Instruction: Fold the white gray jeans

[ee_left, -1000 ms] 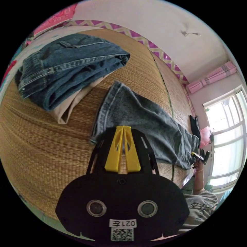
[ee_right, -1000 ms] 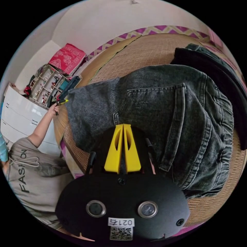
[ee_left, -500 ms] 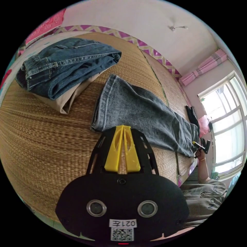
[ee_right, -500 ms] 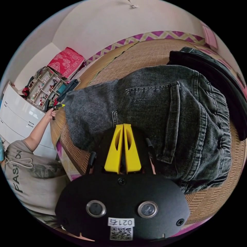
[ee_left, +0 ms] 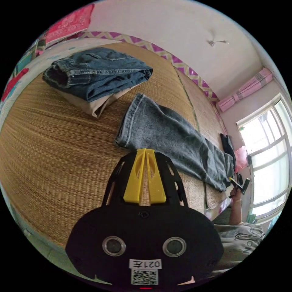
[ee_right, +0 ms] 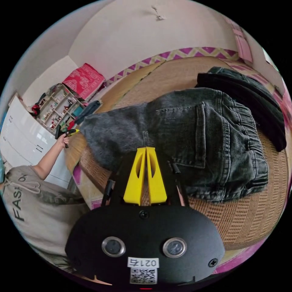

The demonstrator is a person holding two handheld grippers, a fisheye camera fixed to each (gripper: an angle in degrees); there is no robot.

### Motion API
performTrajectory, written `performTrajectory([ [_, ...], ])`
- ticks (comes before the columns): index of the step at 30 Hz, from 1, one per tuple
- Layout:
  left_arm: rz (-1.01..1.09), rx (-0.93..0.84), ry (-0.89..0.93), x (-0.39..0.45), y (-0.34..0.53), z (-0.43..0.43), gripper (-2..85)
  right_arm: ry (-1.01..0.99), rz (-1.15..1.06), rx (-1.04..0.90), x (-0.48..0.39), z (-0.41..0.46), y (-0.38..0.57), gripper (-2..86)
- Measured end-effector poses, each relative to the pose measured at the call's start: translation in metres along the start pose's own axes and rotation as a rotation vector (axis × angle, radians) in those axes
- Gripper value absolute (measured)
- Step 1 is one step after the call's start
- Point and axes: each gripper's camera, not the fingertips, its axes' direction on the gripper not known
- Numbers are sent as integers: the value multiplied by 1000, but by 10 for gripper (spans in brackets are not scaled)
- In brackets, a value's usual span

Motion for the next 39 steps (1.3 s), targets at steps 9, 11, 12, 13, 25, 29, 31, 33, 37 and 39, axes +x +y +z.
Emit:
performTrajectory([
  [9,-374,57,171,-39,31,-30,127,31,85,25,-59,-31,68,-7],
  [11,-398,67,132,-34,23,-38,116,27,93,34,-76,-36,78,-6],
  [12,-413,73,123,-32,17,-41,107,29,94,34,-80,-37,81,-6],
  [13,-433,79,114,-31,11,-45,96,40,96,31,-88,-38,85,-6],
  [25,-580,310,270,-26,-13,-97,-1,288,-31,121,-141,-55,119,-7],
  [29,-509,356,271,5,-28,-129,-8,235,-10,120,-129,-67,128,-6],
  [31,-423,388,273,44,-39,-159,-9,218,12,120,-121,-73,133,-6],
  [33,-353,413,279,86,-50,-187,-9,200,36,126,-111,-78,139,-6],
  [37,-70,445,200,259,-84,-262,-9,150,69,138,-90,-91,151,-6],
  [39,118,454,124,367,-91,-285,-10,149,67,139,-84,-95,155,-6],
])
